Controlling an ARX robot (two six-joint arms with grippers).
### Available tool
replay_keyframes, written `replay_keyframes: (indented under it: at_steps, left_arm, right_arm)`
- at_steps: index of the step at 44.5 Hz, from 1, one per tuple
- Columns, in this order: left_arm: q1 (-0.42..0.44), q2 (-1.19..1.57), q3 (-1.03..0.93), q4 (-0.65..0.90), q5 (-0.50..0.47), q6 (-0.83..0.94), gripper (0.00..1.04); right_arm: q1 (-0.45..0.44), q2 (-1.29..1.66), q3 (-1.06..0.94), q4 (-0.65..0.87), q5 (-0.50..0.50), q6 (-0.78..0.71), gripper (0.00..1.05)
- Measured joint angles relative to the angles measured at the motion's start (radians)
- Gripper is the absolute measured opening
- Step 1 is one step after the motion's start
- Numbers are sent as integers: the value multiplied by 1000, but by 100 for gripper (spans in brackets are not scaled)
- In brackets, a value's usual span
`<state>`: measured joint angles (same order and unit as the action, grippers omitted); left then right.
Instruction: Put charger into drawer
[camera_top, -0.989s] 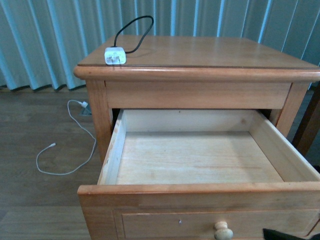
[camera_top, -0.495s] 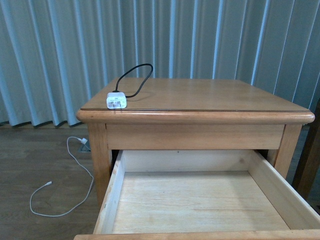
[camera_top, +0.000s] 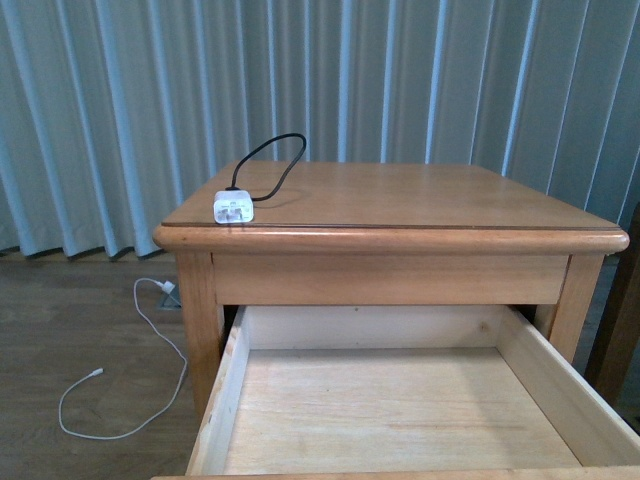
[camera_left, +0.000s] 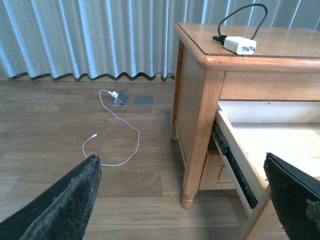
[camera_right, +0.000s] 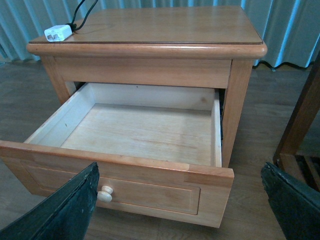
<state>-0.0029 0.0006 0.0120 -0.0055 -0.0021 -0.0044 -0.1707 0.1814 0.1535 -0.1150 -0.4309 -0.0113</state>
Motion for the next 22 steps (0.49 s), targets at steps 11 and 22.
replay_keyframes:
  at_steps: [11, 22]
  left_arm:
    - [0, 0, 0, 0, 0, 0, 99]
    - [0, 0, 0, 0, 1, 0, 99]
  right_arm:
    - [40, -30, -20, 44, 115, 4, 91]
    - [165, -117, -79, 103, 430, 5, 52]
